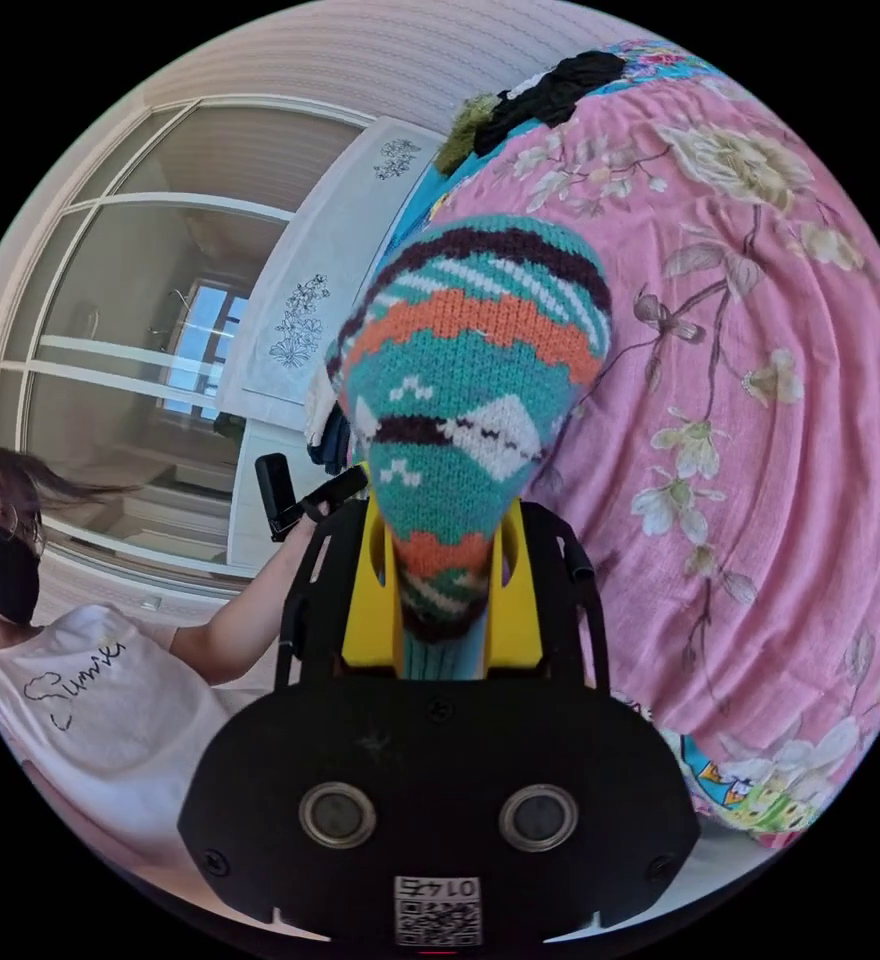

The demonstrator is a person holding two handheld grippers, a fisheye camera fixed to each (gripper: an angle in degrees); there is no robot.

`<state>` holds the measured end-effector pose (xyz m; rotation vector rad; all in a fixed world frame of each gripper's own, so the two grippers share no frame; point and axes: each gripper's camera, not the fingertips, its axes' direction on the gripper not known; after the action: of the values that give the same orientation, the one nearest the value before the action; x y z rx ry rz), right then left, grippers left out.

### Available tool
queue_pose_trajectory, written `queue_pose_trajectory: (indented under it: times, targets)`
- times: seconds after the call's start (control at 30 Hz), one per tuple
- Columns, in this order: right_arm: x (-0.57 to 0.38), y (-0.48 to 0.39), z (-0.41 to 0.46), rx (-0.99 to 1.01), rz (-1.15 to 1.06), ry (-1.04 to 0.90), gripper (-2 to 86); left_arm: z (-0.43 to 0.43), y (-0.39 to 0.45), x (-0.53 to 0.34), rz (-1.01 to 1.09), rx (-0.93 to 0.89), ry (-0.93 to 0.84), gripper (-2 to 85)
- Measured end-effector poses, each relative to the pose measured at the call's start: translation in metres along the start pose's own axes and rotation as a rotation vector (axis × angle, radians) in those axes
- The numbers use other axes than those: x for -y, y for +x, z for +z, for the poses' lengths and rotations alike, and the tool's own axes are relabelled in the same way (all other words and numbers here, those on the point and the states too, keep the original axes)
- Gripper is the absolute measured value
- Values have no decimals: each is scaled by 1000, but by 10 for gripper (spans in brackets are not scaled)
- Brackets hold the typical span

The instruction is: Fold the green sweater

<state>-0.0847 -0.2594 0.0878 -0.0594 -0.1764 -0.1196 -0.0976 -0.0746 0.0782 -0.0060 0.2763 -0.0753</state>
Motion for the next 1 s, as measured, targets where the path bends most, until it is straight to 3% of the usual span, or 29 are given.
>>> queue_pose_trajectory:
  times: [0.23,0.4,0.63,0.77,0.87,0.93,1.0]
  targets:
    - [-4,-75,-12,-154,-144,-57,129,-33,10,-48,-50,-155,125,73]
    - [26,-205,16,-287,-536,-176,121,-98,-3,-82,-131,-186,339,72]
    - [73,-372,97,-264,-1047,-337,118,-234,1,-133,-202,44,724,71]
    - [126,-463,144,-1,-1191,-432,118,-319,11,-153,-194,225,993,71]
    - [183,-526,198,110,-1226,-505,119,-351,-4,-138,-231,324,1084,73]
    - [221,-560,242,40,-1208,-514,122,-367,-43,-104,-324,438,1082,75]
    - [271,-586,310,-179,-1098,-547,132,-362,-85,-76,-411,553,1012,78]
